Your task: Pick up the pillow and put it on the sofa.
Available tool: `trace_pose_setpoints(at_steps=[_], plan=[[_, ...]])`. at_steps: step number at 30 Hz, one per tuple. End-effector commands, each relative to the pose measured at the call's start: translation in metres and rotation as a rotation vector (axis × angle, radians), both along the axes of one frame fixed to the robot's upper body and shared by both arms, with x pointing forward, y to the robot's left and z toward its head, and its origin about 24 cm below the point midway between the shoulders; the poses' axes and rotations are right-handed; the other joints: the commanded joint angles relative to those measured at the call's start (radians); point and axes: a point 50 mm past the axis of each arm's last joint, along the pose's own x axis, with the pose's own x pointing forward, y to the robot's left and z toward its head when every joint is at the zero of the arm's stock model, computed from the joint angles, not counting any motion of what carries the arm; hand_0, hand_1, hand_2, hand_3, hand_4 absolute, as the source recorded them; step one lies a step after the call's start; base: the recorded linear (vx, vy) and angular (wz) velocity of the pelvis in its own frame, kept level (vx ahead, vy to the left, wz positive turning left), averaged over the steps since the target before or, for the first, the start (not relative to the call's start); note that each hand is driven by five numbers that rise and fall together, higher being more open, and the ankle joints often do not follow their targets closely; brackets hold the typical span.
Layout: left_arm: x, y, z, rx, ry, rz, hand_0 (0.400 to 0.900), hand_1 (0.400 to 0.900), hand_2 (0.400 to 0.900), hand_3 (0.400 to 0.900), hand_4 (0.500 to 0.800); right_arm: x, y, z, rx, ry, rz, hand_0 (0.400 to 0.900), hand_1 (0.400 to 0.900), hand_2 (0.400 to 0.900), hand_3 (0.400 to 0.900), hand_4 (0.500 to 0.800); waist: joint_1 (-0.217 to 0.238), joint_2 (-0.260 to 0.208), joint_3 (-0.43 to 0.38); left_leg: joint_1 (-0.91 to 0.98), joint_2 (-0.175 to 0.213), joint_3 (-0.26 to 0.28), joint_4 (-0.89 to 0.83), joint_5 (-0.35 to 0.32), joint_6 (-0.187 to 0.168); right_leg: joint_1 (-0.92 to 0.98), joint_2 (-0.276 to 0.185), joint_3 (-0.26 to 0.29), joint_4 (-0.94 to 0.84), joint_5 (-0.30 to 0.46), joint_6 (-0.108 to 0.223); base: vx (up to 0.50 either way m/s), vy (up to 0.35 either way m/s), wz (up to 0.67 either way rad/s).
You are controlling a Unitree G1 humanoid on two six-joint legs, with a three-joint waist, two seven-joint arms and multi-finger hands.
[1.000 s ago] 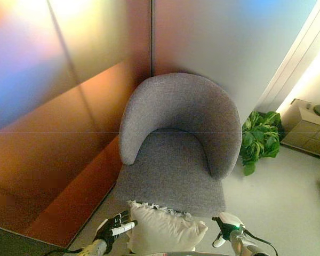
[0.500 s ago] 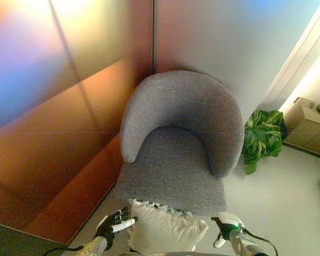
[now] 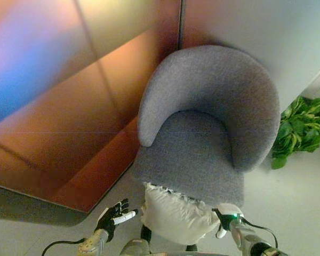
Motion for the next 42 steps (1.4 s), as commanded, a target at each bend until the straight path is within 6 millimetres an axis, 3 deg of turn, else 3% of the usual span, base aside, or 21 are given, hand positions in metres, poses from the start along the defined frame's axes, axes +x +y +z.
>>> trace_pose_setpoints(at_steps=[1, 6, 15, 29, 42], plan=[[0.071, -0.007, 0.044, -0.022, -0.303, -0.059, 0.9, 0.9, 0.9, 0.9, 0.8, 0.064, -0.024, 0.045, -0.106, -0.186, 0.007, 0.9, 0.9, 0.9, 0.9, 0.8, 0.044, 0.003, 0.076, -0.03, -0.07, -0.036, 0.017, -0.102, 0.041, -0.153, -0.029, 0.03, 0.135, -0.013, 0.023, -0.14, 0.014, 0.04], [0.098, -0.017, 0.065, -0.069, -0.422, -0.043, 0.9, 0.9, 0.9, 0.9, 0.8, 0.103, -0.028, 0.077, -0.144, -0.267, 0.007, 0.9, 0.9, 0.9, 0.9, 0.8, 0.045, 0.043, 0.153, -0.115, -0.08, -0.036, 0.028, -0.073, 0.046, -0.246, -0.027, 0.041, 0.16, 0.0, 0.01, -0.1, 0.011, 0.0], [0.122, -0.025, 0.088, -0.115, -0.553, 0.006, 0.9, 0.9, 0.9, 0.9, 0.8, 0.136, -0.032, 0.112, -0.187, -0.348, 0.01, 0.9, 0.9, 0.9, 0.9, 0.8, 0.041, 0.098, 0.234, -0.241, -0.1, -0.031, 0.055, -0.039, 0.046, -0.39, -0.04, 0.044, 0.207, 0.017, 0.004, -0.05, 0.028, 0.0], [0.139, -0.055, 0.114, -0.216, -0.705, 0.009, 0.9, 0.9, 0.9, 0.9, 0.8, 0.173, -0.038, 0.165, -0.266, -0.43, 0.03, 0.9, 0.9, 0.9, 0.9, 0.8, 0.037, 0.18, 0.302, -0.394, -0.128, 0.007, 0.094, 0.007, 0.04, -0.577, -0.078, 0.045, 0.27, 0.051, 0.02, -0.04, 0.057, 0.03], [0.143, -0.063, 0.127, -0.268, -0.8, 0.025, 0.9, 0.9, 0.9, 0.9, 0.8, 0.196, -0.037, 0.207, -0.334, -0.506, 0.043, 0.9, 0.9, 0.9, 0.9, 0.8, 0.036, 0.232, 0.342, -0.51, -0.125, 0.035, 0.095, 0.047, 0.023, -0.714, -0.082, 0.063, 0.289, 0.079, 0.029, -0.02, 0.021, 0.0]])
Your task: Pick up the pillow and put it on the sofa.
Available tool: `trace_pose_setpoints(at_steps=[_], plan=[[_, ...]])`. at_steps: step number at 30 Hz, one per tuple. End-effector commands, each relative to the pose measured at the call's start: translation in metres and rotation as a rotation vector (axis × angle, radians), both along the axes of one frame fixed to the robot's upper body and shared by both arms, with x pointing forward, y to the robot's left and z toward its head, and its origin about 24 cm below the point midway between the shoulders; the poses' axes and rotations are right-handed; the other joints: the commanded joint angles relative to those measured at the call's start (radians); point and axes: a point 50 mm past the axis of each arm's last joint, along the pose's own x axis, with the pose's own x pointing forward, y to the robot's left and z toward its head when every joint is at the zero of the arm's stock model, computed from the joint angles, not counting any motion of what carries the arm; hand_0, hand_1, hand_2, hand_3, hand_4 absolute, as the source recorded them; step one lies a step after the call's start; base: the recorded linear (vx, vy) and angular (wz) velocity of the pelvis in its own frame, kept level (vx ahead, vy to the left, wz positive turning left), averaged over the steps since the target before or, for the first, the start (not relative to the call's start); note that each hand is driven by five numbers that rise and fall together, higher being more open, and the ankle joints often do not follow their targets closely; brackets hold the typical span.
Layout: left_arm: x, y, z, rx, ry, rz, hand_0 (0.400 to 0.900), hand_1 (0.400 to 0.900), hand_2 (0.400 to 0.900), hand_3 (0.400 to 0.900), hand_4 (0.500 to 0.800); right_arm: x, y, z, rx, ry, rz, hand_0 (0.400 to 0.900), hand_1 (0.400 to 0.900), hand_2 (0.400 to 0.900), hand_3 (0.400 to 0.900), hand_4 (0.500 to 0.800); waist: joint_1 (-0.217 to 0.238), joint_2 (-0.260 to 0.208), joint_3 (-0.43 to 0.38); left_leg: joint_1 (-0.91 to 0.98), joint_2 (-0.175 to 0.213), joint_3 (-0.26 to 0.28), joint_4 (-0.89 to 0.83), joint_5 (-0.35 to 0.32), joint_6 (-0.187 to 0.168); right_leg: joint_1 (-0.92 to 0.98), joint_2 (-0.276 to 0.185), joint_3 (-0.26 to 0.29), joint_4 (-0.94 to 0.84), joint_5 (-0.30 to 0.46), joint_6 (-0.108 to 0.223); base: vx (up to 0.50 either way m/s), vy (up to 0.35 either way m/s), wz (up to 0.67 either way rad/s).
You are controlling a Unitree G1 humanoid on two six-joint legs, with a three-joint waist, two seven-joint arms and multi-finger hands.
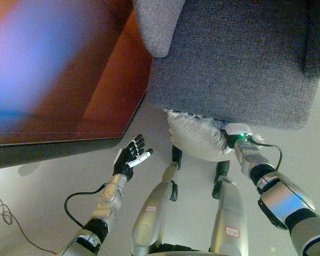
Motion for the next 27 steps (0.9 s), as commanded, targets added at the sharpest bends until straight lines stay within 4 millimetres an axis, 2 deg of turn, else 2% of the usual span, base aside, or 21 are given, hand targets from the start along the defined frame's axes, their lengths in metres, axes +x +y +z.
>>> trace_pose_setpoints(at_steps=[1, 2, 3, 4, 5, 12, 21, 27], plan=[[0.017, -0.007, 0.03, -0.065, -0.173, 0.027, 0.9, 0.9, 0.9, 0.9, 0.8, 0.012, -0.022, 0.036, -0.147, -0.028, -0.022, 0.9, 0.9, 0.9, 0.9, 0.8, 0.013, 0.035, 0.046, -0.019, -0.069, 0.014, 0.061, -0.113, -0.003, 0.041, 0.02, -0.026, -0.275, 0.176, 0.018, -0.02, 0.036, -0.01], [0.017, -0.007, 0.03, -0.068, -0.174, 0.026, 0.9, 0.9, 0.9, 0.9, 0.8, 0.013, -0.023, 0.039, -0.156, -0.018, -0.024, 0.9, 0.9, 0.9, 0.9, 0.8, 0.014, 0.039, 0.046, -0.025, -0.069, 0.015, 0.061, -0.111, -0.005, 0.035, 0.02, -0.025, -0.275, 0.177, 0.018, 0.0, 0.0, 0.0], [0.017, -0.007, 0.03, -0.069, -0.175, 0.026, 0.9, 0.9, 0.9, 0.9, 0.8, 0.013, -0.023, 0.04, -0.161, -0.015, -0.025, 0.814, 0.814, 0.814, 0.814, 0.748, 0.015, 0.04, 0.046, -0.027, -0.069, 0.016, 0.06, -0.11, -0.005, 0.033, 0.02, -0.025, -0.276, 0.178, 0.018, 0.0, 0.0, 0.0], [0.016, -0.007, 0.03, -0.071, -0.177, 0.027, 0.9, 0.9, 0.9, 0.9, 0.8, 0.015, -0.024, 0.043, -0.17, -0.011, -0.026, 0.588, 0.588, 0.588, 0.588, 0.613, 0.017, 0.045, 0.046, -0.029, -0.071, 0.015, 0.057, -0.109, -0.005, 0.029, 0.02, -0.024, -0.278, 0.18, 0.018, 0.0, 0.0, 0.0], [0.016, -0.007, 0.03, -0.072, -0.178, 0.025, 0.9, 0.9, 0.9, 0.9, 0.8, 0.016, -0.024, 0.045, -0.173, -0.01, -0.027, 0.4, 0.4, 0.4, 0.4, 0.5, 0.018, 0.049, 0.046, -0.03, -0.07, 0.015, 0.056, -0.109, -0.005, 0.025, 0.019, -0.024, -0.278, 0.18, 0.019, 0.0, 0.0, 0.0], [0.016, -0.006, 0.031, -0.077, -0.187, 0.022, 0.9, 0.9, 0.9, 0.9, 0.8, 0.02, -0.019, 0.052, -0.18, -0.025, -0.021, 0.4, 0.4, 0.4, 0.4, 0.5, 0.024, 0.058, 0.046, -0.029, -0.069, 0.015, 0.041, -0.103, -0.007, 0.021, 0.015, -0.029, -0.286, 0.189, 0.025, 0.0, 0.0, 0.0], [0.016, -0.005, 0.032, -0.069, -0.19, 0.019, 0.9, 0.9, 0.9, 0.9, 0.8, 0.023, -0.015, 0.057, -0.14, -0.064, -0.008, 0.4, 0.4, 0.4, 0.4, 0.5, 0.027, 0.045, 0.046, -0.008, -0.065, 0.011, 0.028, -0.102, -0.007, 0.037, 0.018, -0.032, -0.294, 0.197, 0.027, -0.01, -0.002, -0.01], [0.016, 0.005, 0.028, -0.038, -0.157, 0.015, 0.9, 0.9, 0.9, 0.9, 0.8, 0.02, -0.003, 0.044, -0.031, -0.088, 0.037, 0.4, 0.4, 0.4, 0.4, 0.5, 0.028, 0.001, 0.029, 0.054, -0.05, 0.009, 0.012, -0.117, -0.005, 0.103, 0.027, -0.038, -0.309, 0.191, 0.026, -0.02, -0.025, -0.07]])
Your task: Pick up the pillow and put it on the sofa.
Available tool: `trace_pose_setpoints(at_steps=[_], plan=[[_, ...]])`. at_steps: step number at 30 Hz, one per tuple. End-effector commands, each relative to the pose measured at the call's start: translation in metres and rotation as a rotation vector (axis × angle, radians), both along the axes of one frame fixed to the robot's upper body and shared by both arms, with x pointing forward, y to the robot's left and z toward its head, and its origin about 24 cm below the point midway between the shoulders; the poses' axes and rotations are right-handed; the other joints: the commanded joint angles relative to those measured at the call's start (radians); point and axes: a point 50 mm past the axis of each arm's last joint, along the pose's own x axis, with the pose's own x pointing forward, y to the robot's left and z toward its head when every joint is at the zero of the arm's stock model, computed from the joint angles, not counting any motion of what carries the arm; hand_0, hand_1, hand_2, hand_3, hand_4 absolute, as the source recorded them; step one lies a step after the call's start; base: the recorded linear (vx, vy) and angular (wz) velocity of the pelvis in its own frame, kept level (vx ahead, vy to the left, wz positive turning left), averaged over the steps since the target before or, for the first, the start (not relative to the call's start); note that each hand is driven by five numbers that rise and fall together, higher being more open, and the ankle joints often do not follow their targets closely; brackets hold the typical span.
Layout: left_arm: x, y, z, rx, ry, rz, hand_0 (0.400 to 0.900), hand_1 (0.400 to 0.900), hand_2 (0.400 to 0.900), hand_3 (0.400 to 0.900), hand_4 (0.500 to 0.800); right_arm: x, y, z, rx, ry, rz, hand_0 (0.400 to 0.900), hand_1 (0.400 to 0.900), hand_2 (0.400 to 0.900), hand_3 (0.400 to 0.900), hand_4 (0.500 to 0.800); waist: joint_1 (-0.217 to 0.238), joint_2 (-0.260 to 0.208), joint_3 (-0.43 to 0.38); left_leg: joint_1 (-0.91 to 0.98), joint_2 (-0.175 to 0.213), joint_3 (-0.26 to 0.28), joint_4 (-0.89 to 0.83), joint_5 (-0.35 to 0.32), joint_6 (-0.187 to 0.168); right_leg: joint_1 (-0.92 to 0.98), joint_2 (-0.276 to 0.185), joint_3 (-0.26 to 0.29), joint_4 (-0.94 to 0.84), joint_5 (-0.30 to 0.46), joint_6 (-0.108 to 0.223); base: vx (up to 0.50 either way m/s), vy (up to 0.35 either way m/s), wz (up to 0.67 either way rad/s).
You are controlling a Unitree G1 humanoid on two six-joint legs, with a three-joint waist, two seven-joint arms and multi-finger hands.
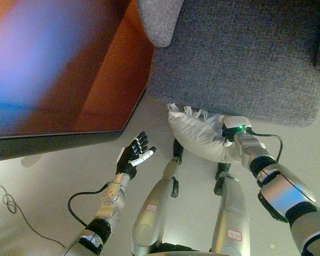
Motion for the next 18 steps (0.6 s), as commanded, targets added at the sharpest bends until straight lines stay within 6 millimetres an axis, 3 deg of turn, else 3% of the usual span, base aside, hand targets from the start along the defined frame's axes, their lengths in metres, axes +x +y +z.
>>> trace_pose_setpoints(at_steps=[1, 11, 15, 18], plan=[[0.016, 0.014, 0.025, 0.002, -0.123, 0.024, 0.9, 0.9, 0.9, 0.9, 0.8, 0.013, -0.001, 0.031, 0.026, -0.13, 0.04, 0.4, 0.4, 0.4, 0.4, 0.5, 0.003, -0.01, 0.022, 0.075, -0.052, 0.014, 0.017, -0.144, -0.009, 0.139, 0.028, -0.035, -0.341, 0.195, 0.043, -0.01, -0.047, -0.1], [0.005, 0.049, 0.007, 0.127, 0.027, 0.065, 0.9, 0.9, 0.9, 0.9, 0.8, -0.008, 0.032, 0.003, 0.293, -0.147, 0.239, 0.4, 0.4, 0.4, 0.4, 0.5, 0.006, -0.174, -0.108, 0.25, 0.006, 0.016, -0.003, -0.198, -0.02, 0.356, 0.061, -0.058, -0.394, 0.161, 0.051, 0.06, -0.089, -0.11], [-0.015, 0.069, -0.009, 0.19, 0.131, 0.113, 0.9, 0.9, 0.9, 0.9, 0.8, -0.03, 0.051, 0.004, 0.39, -0.146, 0.339, 0.4, 0.4, 0.4, 0.4, 0.5, -0.013, -0.247, -0.175, 0.347, 0.028, 0.03, -0.018, -0.226, -0.03, 0.478, 0.082, -0.052, -0.44, 0.152, 0.052, 0.14, -0.101, -0.09], [-0.039, 0.083, -0.025, 0.229, 0.223, 0.157, 0.9, 0.9, 0.9, 0.9, 0.8, -0.056, 0.051, 0.006, 0.422, -0.139, 0.421, 0.4, 0.4, 0.4, 0.4, 0.5, -0.033, -0.292, -0.233, 0.417, 0.041, 0.034, -0.022, -0.243, -0.03, 0.557, 0.098, -0.044, -0.46, 0.146, 0.051, 0.17, -0.072, -0.13]])
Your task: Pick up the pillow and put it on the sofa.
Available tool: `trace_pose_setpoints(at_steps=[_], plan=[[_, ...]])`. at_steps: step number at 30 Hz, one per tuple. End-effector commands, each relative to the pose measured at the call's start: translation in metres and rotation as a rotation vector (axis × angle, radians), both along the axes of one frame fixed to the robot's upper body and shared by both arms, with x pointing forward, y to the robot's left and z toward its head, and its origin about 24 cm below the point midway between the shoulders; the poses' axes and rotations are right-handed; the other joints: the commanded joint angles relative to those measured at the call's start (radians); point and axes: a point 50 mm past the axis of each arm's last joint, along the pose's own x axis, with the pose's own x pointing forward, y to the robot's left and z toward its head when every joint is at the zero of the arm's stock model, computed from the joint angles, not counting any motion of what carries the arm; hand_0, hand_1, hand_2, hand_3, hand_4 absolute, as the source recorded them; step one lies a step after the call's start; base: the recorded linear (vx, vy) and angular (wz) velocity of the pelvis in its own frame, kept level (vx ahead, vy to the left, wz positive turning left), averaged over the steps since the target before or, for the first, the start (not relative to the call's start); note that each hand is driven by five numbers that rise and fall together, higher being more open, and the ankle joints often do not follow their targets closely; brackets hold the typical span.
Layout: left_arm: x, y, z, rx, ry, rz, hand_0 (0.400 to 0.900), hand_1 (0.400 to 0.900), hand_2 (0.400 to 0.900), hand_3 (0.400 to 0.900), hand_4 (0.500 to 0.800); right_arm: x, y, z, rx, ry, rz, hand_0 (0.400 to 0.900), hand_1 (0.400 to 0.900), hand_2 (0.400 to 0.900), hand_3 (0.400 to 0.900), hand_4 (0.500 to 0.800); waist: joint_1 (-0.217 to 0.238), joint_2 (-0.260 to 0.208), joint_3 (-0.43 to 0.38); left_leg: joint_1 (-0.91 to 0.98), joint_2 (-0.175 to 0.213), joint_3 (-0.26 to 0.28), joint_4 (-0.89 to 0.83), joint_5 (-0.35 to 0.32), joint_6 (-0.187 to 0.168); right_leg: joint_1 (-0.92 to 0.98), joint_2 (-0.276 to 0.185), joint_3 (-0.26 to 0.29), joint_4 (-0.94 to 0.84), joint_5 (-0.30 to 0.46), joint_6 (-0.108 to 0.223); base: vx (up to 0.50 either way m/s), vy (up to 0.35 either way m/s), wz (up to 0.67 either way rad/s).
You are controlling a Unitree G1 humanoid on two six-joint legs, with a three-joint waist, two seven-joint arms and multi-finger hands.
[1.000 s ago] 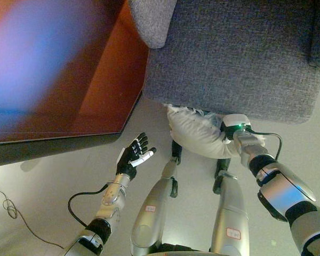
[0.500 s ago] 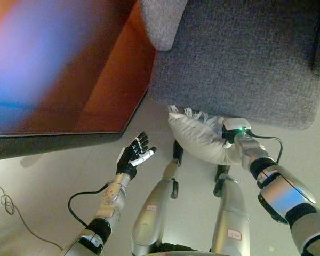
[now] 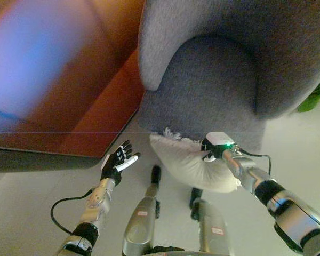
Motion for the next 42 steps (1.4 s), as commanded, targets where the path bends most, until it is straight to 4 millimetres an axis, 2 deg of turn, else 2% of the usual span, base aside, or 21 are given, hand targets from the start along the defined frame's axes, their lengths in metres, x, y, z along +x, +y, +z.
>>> trace_pose_setpoints(at_steps=[1, 6, 10, 18, 26, 31, 37, 38, 39, 42], plan=[[-0.02, 0.023, -0.007, 0.114, 0.05, 0.016, 0.9, 0.9, 0.9, 0.9, 0.8, -0.001, 0.002, 0.044, 0.105, -0.161, 0.088, 0.4, 0.4, 0.4, 0.4, 0.5, -0.029, -0.087, -0.167, 0.085, -0.033, 0.023, 0.005, -0.158, -0.005, 0.105, 0.007, -0.013, -0.161, 0.084, 0.058, 0.14, -0.026, -0.11], [-0.058, 0.041, -0.028, 0.125, 0.175, 0.074, 0.9, 0.9, 0.9, 0.9, 0.8, -0.03, -0.021, 0.072, 0.112, -0.21, 0.136, 0.4, 0.4, 0.4, 0.4, 0.5, -0.053, -0.115, -0.258, 0.187, -0.021, 0.04, 0.004, -0.182, -0.003, 0.203, 0.021, 0.006, -0.171, 0.071, 0.054, 0.19, 0.005, -0.11], [-0.072, 0.047, -0.035, 0.12, 0.218, 0.093, 0.9, 0.9, 0.9, 0.9, 0.8, -0.032, -0.036, 0.094, 0.086, -0.285, 0.122, 0.4, 0.4, 0.4, 0.4, 0.5, -0.055, -0.124, -0.291, 0.234, -0.018, 0.044, 0.001, -0.199, -0.003, 0.253, 0.026, 0.01, -0.181, 0.061, 0.051, 0.1, 0.005, -0.04], [-0.079, 0.052, -0.04, 0.11, 0.251, 0.124, 0.9, 0.9, 0.9, 0.9, 0.8, -0.015, -0.055, 0.161, 0.045, -0.468, 0.066, 0.4, 0.4, 0.4, 0.4, 0.5, -0.047, -0.135, -0.328, 0.275, -0.012, 0.037, 0.002, -0.218, -0.008, 0.306, 0.028, 0.002, -0.19, 0.04, 0.043, 0.03, 0.006, 0.05], [-0.078, 0.056, -0.041, 0.119, 0.27, 0.144, 0.9, 0.9, 0.9, 0.9, 0.8, 0.004, -0.068, 0.216, -0.093, -0.616, 0.016, 0.4, 0.4, 0.4, 0.4, 0.5, -0.016, -0.15, -0.342, 0.29, -0.01, 0.013, 0.006, -0.22, -0.016, 0.339, 0.026, -0.029, -0.191, 0.026, 0.036, 0.03, -0.002, 0.12], [-0.077, 0.057, -0.04, 0.127, 0.274, 0.136, 0.9, 0.9, 0.9, 0.9, 0.8, 0.016, -0.077, 0.238, -0.148, -0.656, -0.049, 0.4, 0.4, 0.4, 0.4, 0.5, 0.011, -0.162, -0.345, 0.286, -0.01, -0.011, 0.007, -0.215, -0.021, 0.35, 0.025, -0.05, -0.192, 0.02, 0.032, 0.03, -0.013, 0.18], [-0.071, 0.051, -0.039, 0.131, 0.279, 0.089, 0.9, 0.9, 0.9, 0.9, 0.8, 0.039, -0.093, 0.242, -0.186, -0.633, -0.157, 0.4, 0.4, 0.4, 0.4, 0.5, 0.058, -0.167, -0.342, 0.272, -0.014, -0.042, 0.01, -0.203, -0.026, 0.358, 0.022, -0.083, -0.195, 0.019, 0.028, 0.05, -0.01, 0.21], [-0.07, 0.05, -0.039, 0.13, 0.28, 0.082, 0.9, 0.9, 0.9, 0.9, 0.8, 0.042, -0.095, 0.242, -0.184, -0.611, -0.179, 0.525, 0.525, 0.525, 0.525, 0.575, 0.064, -0.165, -0.34, 0.269, -0.015, -0.047, 0.01, -0.201, -0.027, 0.359, 0.022, -0.088, -0.197, 0.02, 0.028, 0.06, -0.006, 0.27], [-0.067, 0.049, -0.038, 0.13, 0.282, 0.068, 0.9, 0.9, 0.9, 0.9, 0.8, 0.047, -0.098, 0.24, -0.203, -0.559, -0.205, 0.9, 0.9, 0.9, 0.9, 0.8, 0.077, -0.165, -0.338, 0.265, -0.015, -0.056, 0.01, -0.198, -0.028, 0.361, 0.02, -0.096, -0.198, 0.021, 0.028, 0.06, -0.008, 0.27], [-0.062, 0.045, -0.038, 0.131, 0.288, 0.026, 0.9, 0.9, 0.9, 0.9, 0.8, 0.06, -0.113, 0.233, -0.248, -0.437, -0.307, 0.9, 0.9, 0.9, 0.9, 0.8, 0.112, -0.169, -0.333, 0.255, -0.019, -0.078, 0.01, -0.19, -0.032, 0.367, 0.022, -0.117, -0.205, 0.021, 0.024, 0.05, -0.026, 0.28]])
